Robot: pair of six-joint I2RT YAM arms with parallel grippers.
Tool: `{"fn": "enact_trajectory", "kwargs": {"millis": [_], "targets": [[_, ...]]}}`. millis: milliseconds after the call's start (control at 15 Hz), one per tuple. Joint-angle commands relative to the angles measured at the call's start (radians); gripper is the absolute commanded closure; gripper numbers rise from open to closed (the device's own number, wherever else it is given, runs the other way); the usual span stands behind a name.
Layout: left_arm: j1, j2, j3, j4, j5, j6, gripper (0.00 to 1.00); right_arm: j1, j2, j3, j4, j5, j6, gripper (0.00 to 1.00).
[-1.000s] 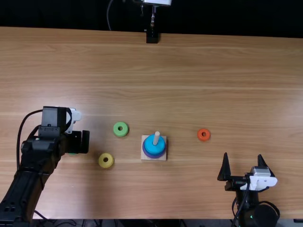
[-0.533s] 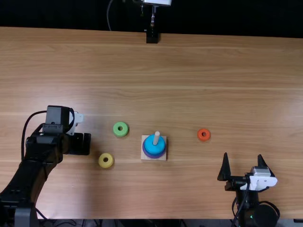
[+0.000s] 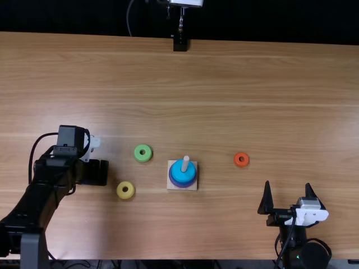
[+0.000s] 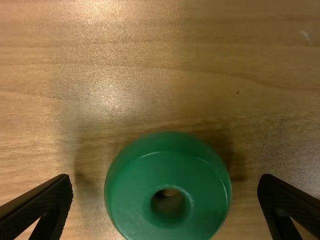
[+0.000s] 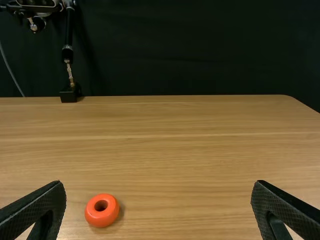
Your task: Build the Hanoi tower: stack the rings onto the peg from bottom to top in this color order: purple, dark blue, light blue, dark green, light green, yellow, orange.
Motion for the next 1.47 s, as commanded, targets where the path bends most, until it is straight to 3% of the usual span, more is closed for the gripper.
{"fn": "enact_trajectory", "kwargs": {"millis": [0, 267, 333, 400, 467, 533, 600, 667, 733, 800, 1067, 1400], "targets": [[0.011, 0.018, 0.032, 0.002, 0.011, 0.005, 0.0, -0.004, -0.006, -0.015, -0.001, -0.001, -0.002, 0.0], [0.011, 0.023, 0.031, 0.019, 0.011, 0.005, 0.0, -0.004, -0.006, -0.015, -0.001, -0.001, -0.002, 0.0], [0.011, 0.023, 0.028, 0.061, 0.013, 0.005, 0.12, -0.004, -0.006, -0.015, -0.001, -0.001, -0.002, 0.0], [0.011, 0.023, 0.028, 0.12, 0.013, 0.005, 0.45, -0.004, -0.006, -0.015, -0.001, -0.001, -0.002, 0.0], [0.01, 0.021, 0.028, 0.182, 0.013, 0.005, 0.69, -0.004, -0.006, -0.015, -0.001, -0.001, -0.002, 0.0], [0.011, 0.02, 0.026, 0.206, 0.013, 0.001, 0.73, -0.004, -0.006, -0.015, -0.001, -0.001, -0.002, 0.0], [0.013, 0.021, 0.026, 0.208, 0.014, -0.001, 0.68, -0.004, -0.006, -0.015, -0.001, -0.001, -0.002, 0.0], [0.013, 0.02, 0.026, 0.206, 0.013, 0.001, 0.56, -0.004, -0.006, -0.015, -0.001, -0.001, -0.002, 0.0], [0.013, 0.02, 0.026, 0.204, 0.011, -0.001, 0.32, -0.004, -0.006, -0.015, -0.001, -0.001, -0.002, 0.0], [0.013, 0.018, 0.026, 0.201, 0.011, -0.004, 0.0, -0.004, -0.006, -0.015, -0.001, -0.001, -0.002, 0.0], [0.02, 0.017, 0.039, 0.068, 0.011, -0.006, 0.0, -0.004, -0.006, -0.015, -0.001, -0.001, -0.002, 0.0], [0.031, 0.017, 0.029, 0.052, 0.013, -0.01, 0.0, -0.004, -0.006, -0.015, -0.001, -0.001, -0.002, 0.0]]}}
